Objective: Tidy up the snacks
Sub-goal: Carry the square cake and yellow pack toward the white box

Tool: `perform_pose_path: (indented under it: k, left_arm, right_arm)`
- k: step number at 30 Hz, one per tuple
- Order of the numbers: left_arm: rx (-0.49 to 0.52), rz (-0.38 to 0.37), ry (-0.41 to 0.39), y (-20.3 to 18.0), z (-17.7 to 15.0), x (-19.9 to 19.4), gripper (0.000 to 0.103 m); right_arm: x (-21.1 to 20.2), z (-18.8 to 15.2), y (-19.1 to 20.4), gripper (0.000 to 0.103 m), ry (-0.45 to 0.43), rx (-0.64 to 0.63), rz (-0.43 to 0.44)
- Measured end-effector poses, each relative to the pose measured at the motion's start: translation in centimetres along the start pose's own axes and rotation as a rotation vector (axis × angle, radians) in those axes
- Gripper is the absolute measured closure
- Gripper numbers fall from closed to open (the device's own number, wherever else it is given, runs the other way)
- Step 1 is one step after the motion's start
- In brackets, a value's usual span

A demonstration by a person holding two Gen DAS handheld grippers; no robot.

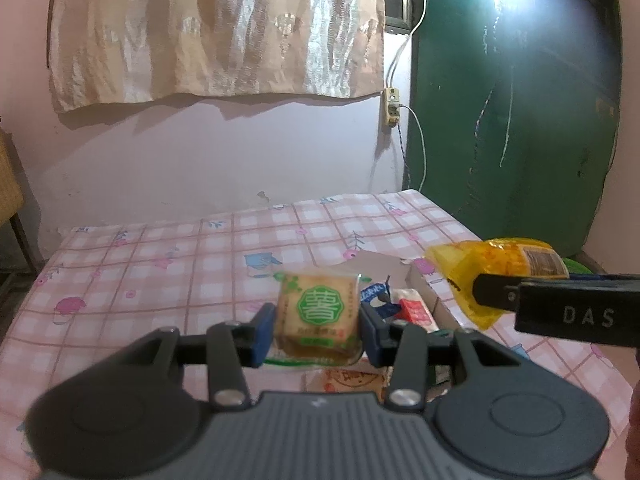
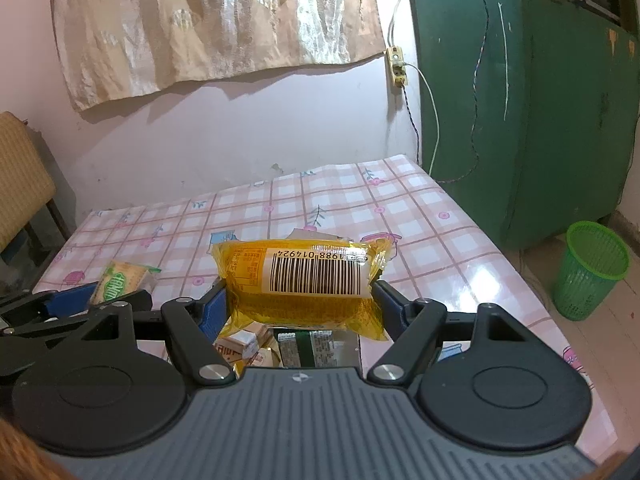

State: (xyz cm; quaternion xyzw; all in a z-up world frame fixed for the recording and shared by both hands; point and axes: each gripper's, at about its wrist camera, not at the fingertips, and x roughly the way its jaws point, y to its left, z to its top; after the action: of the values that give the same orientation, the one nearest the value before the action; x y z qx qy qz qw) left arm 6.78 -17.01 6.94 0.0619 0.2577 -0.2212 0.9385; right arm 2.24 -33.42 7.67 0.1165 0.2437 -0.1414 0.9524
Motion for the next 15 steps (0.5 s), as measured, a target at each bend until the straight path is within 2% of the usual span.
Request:
perform_pose_path:
  k: [15]
  left_arm:
    - [0.01,-0.033,0.008,-1.1,-0.17,0.35,0.06]
  right_arm:
    - [0.83,0.49,0.51,0.009,0.018,0.016,-0.006]
